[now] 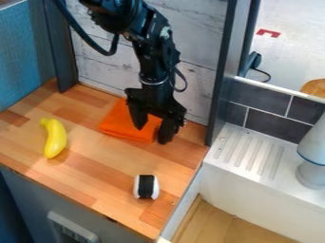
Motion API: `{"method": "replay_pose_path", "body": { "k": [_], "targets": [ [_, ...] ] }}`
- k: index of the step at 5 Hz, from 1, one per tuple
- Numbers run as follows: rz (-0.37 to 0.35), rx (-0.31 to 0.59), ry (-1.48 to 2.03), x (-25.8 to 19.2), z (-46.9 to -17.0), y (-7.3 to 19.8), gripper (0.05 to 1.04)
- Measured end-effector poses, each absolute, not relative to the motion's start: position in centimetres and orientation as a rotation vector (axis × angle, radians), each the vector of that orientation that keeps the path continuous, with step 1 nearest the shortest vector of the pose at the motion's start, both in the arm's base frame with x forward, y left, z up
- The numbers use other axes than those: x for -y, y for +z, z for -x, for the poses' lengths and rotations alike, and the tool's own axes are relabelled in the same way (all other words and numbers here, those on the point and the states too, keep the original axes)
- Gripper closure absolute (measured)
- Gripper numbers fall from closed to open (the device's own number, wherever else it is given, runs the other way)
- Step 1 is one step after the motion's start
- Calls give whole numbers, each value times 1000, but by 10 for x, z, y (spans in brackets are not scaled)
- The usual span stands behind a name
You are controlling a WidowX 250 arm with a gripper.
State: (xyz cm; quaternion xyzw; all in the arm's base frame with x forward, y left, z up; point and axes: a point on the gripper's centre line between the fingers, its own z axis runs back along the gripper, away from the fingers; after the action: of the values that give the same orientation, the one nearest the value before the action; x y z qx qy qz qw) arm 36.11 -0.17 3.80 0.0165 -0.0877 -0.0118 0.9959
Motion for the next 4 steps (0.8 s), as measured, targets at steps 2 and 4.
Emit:
{"method": "replay_pose_path", "body": {
  "k": [2,4],
  "targets": [
    [-19,199,-142,6,-370,43,81],
    [-45,185,-170,3,-385,30,80]
  ]
}}
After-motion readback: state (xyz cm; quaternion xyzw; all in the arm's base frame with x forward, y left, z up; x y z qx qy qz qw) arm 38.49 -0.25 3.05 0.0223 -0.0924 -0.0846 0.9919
